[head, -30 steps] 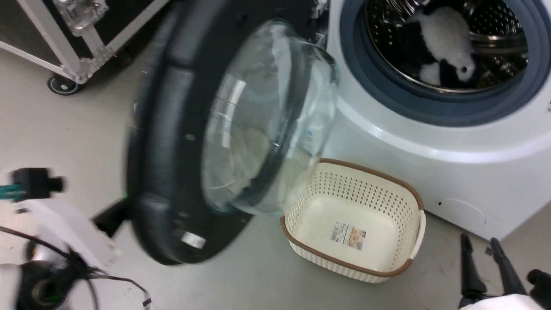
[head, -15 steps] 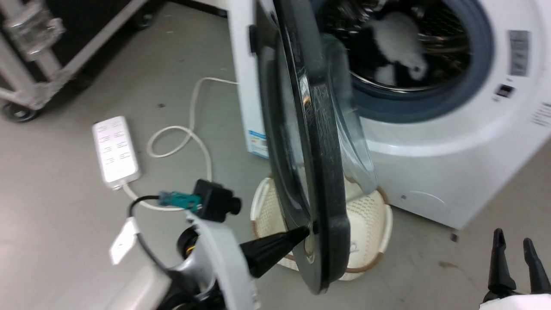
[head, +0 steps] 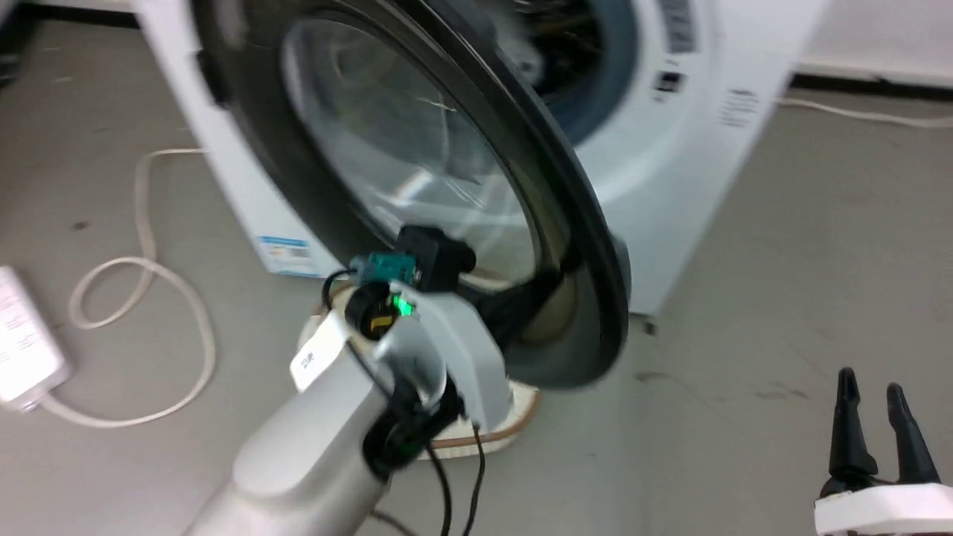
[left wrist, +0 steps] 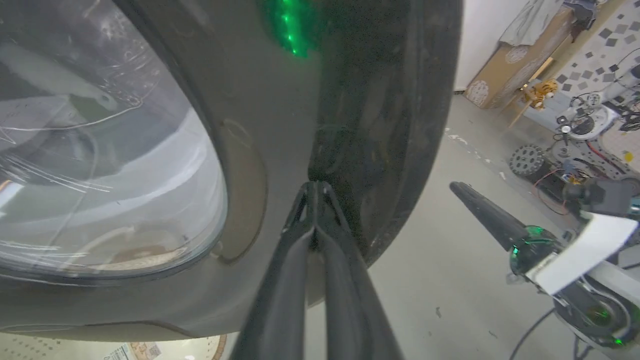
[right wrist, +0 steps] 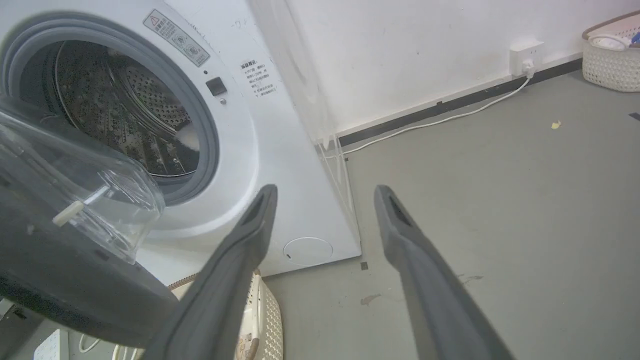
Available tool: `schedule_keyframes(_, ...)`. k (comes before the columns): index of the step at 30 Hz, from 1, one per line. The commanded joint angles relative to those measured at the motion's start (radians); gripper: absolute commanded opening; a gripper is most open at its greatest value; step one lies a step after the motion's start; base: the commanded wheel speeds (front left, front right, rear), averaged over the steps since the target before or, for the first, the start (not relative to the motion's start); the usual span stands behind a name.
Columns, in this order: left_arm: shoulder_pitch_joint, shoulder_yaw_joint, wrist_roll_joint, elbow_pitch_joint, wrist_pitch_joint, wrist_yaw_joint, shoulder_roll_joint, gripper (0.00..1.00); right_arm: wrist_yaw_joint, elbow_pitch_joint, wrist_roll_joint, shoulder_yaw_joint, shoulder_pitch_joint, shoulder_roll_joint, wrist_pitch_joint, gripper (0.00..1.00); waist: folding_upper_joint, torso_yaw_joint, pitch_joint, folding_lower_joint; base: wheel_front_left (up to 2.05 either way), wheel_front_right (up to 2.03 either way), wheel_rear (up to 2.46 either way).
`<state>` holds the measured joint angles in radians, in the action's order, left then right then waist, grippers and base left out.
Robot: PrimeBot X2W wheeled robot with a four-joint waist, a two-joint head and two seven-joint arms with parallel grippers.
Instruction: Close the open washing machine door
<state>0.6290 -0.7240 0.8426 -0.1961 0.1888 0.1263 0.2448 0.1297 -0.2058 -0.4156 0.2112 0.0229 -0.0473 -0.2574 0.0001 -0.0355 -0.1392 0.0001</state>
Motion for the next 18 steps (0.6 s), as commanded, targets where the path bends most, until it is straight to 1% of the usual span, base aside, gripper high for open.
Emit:
schedule_keyframes(1, 0.024, -0.001, -0.01, -0.017, -0.013, 0.004, -0.007, 0.0, 0.001, 0.004, -0.006, -0.005, 0.019, -0.003, -0.004, 1.0, -0.0001, -0.077, -0.036, -0.0001, 0.0, 0.0, 0.0)
schedule_keyframes(6, 0.147, -0.002, -0.078, -0.171, -0.081, -0.002, -0.051, 0.0, 0.001, 0.007, -0.025, -0.019, 0.035, -0.003, -0.004, 1.0, -0.0001, -0.145, -0.068, -0.0001, 0.0, 0.0, 0.0)
schedule_keyframes(7, 0.214, 0.003, -0.114, -0.261, -0.123, -0.017, -0.075, 0.0, 0.001, 0.009, -0.031, -0.027, 0.042, -0.003, -0.004, 1.0, -0.0001, -0.167, -0.081, -0.0001, 0.0, 0.0, 0.0)
schedule_keyframes(10, 0.265, 0.013, -0.134, -0.35, -0.171, -0.033, -0.105, 0.0, 0.001, 0.01, -0.032, -0.026, 0.04, -0.003, -0.004, 1.0, -0.0001, -0.169, -0.081, -0.0001, 0.0, 0.0, 0.0)
schedule_keyframes(13, 0.292, 0.027, -0.126, -0.42, -0.211, -0.032, -0.126, 0.0, 0.001, 0.004, -0.028, -0.03, 0.038, -0.003, -0.004, 1.0, -0.0001, -0.162, -0.067, -0.0001, 0.0, 0.0, 0.0)
schedule_keyframes(16, 0.306, 0.041, -0.122, -0.45, -0.265, -0.027, -0.133, 0.0, 0.001, 0.004, -0.019, -0.024, 0.027, -0.003, -0.004, 1.0, -0.0001, -0.135, -0.04, -0.0001, 0.0, 0.0, 0.0)
schedule_keyframes(18, 0.309, 0.065, -0.121, -0.452, -0.325, -0.034, -0.127, 0.0, 0.001, 0.003, -0.01, -0.024, 0.017, -0.003, -0.004, 1.0, -0.0001, -0.114, -0.018, -0.0001, 0.0, 0.0, 0.0)
